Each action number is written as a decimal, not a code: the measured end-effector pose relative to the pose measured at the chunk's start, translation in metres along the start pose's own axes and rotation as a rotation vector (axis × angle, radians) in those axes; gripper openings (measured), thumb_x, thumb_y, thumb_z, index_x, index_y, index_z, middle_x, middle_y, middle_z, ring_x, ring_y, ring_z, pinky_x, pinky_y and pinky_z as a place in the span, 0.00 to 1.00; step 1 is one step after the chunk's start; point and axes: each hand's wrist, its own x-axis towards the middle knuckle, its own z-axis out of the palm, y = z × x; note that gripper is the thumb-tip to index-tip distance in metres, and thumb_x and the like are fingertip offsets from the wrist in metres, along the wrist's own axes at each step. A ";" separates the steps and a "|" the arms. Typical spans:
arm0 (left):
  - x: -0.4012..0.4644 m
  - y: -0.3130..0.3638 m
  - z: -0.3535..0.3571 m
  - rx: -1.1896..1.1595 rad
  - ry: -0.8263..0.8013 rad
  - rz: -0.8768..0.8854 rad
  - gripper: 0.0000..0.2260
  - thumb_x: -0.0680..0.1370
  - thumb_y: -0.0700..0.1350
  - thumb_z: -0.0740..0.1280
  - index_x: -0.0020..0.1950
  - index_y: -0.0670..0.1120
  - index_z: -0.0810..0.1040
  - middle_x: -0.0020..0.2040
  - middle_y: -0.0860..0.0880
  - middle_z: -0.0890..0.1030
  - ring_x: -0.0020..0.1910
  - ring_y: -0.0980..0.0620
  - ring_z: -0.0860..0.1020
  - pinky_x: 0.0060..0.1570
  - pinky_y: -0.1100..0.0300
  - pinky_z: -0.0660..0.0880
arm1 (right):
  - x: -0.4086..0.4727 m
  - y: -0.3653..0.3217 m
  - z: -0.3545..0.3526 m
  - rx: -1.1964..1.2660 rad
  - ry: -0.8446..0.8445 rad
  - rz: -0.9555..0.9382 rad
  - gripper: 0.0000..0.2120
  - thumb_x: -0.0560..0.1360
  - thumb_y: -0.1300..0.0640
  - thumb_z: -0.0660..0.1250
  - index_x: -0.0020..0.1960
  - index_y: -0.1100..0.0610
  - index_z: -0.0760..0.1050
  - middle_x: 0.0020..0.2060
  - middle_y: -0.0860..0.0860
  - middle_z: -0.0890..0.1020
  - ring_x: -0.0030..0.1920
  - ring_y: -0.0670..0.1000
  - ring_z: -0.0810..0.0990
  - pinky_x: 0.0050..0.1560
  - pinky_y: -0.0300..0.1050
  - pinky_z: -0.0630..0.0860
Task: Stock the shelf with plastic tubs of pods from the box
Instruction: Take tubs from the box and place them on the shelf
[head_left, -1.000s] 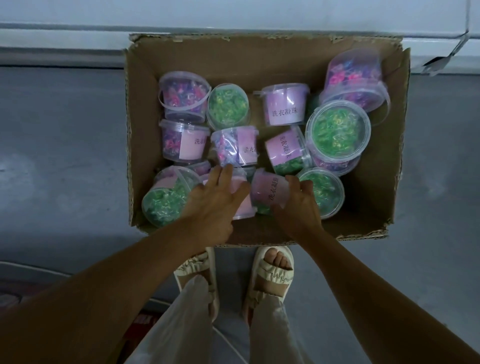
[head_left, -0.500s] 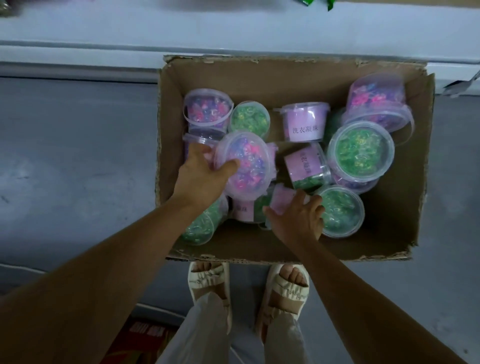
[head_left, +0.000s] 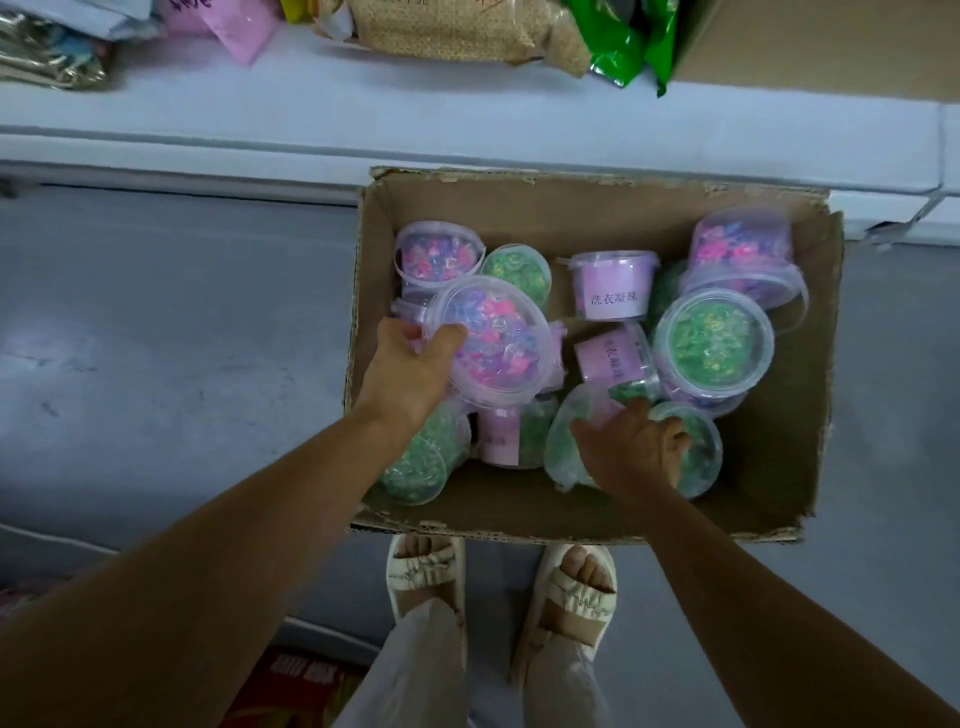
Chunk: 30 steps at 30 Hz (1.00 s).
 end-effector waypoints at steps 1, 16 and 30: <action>-0.009 0.008 -0.003 -0.018 -0.005 -0.010 0.22 0.72 0.60 0.66 0.57 0.48 0.67 0.52 0.48 0.75 0.51 0.46 0.78 0.55 0.44 0.76 | -0.003 0.001 -0.014 0.021 -0.031 0.006 0.40 0.70 0.38 0.64 0.71 0.60 0.56 0.67 0.66 0.64 0.68 0.66 0.62 0.68 0.59 0.60; -0.195 0.214 -0.111 -0.322 0.038 0.092 0.24 0.62 0.61 0.65 0.51 0.48 0.69 0.53 0.43 0.79 0.50 0.43 0.80 0.53 0.44 0.78 | -0.157 -0.036 -0.306 0.850 -0.103 -0.079 0.28 0.57 0.38 0.59 0.50 0.56 0.73 0.41 0.56 0.75 0.44 0.57 0.77 0.39 0.46 0.76; -0.427 0.415 -0.251 -0.410 -0.124 0.452 0.14 0.78 0.55 0.59 0.49 0.47 0.77 0.42 0.43 0.82 0.39 0.46 0.79 0.41 0.54 0.76 | -0.410 -0.069 -0.595 1.259 -0.013 -0.388 0.08 0.75 0.56 0.60 0.38 0.57 0.71 0.31 0.55 0.71 0.31 0.53 0.73 0.36 0.47 0.75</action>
